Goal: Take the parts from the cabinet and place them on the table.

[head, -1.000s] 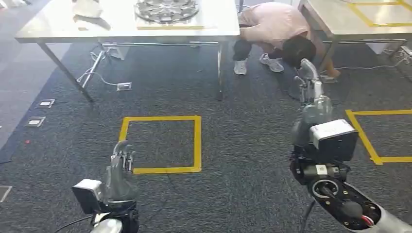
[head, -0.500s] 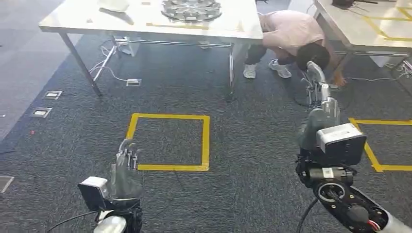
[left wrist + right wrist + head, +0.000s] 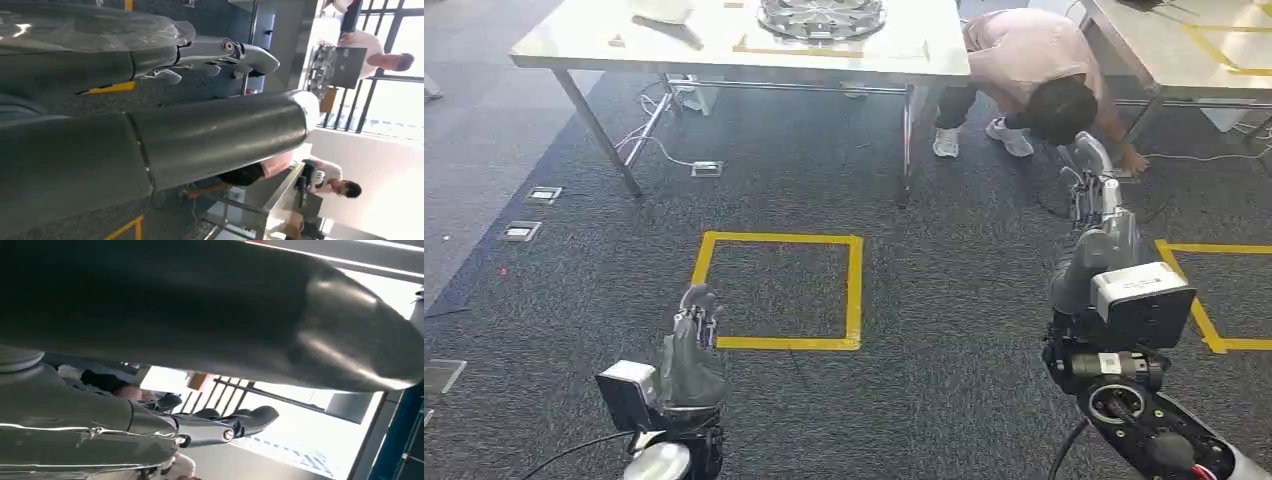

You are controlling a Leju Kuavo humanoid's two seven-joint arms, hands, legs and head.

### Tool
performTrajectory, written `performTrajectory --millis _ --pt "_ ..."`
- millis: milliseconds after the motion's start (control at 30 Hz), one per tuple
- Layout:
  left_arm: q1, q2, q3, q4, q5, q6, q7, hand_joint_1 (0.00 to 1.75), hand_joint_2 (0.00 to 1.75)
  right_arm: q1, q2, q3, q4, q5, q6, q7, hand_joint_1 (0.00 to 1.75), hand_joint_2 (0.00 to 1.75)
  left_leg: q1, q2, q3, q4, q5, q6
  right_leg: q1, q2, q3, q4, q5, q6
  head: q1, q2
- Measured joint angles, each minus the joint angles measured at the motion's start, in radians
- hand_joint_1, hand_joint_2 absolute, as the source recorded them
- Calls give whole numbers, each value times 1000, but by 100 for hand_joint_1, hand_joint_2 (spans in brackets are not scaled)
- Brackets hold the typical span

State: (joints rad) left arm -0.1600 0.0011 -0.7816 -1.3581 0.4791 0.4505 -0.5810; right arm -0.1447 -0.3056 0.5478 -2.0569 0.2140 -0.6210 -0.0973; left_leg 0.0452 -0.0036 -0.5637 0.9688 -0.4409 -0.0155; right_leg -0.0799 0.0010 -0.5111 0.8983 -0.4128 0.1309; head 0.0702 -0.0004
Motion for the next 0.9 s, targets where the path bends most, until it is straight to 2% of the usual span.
performTrajectory --millis 333,633,800,867,900 --pt "0 0 0 0 2 0 -2 0 0 0 0 1 0 -2 -4 -2 0 0 0 0 7 -15 6 -10 1 0 -5 8 -4 -7 -16 0" --pt "0 0 0 0 2 -2 -3 0 0 0 0 1 0 5 -8 -2 0 0 1 0 8 -18 7 -11 1 0 -5 8 -5 -10 -20 0" --pt "0 4 0 0 1 -3 -6 0 0 -1 0 4 0 17 -8 3 0 0 -3 0 2 -2 -1 0 -1 0 -3 5 -3 -7 -33 0" --pt "0 6 0 0 0 -3 -6 0 0 -1 0 5 0 18 -7 4 0 0 -4 -1 0 -1 -2 6 -1 -1 2 -6 1 -1 -37 0" --pt "0 6 0 0 -1 -3 -6 0 0 -2 0 5 0 18 -7 5 0 0 -3 -1 7 -17 4 15 -2 -2 8 -15 2 4 -40 0"
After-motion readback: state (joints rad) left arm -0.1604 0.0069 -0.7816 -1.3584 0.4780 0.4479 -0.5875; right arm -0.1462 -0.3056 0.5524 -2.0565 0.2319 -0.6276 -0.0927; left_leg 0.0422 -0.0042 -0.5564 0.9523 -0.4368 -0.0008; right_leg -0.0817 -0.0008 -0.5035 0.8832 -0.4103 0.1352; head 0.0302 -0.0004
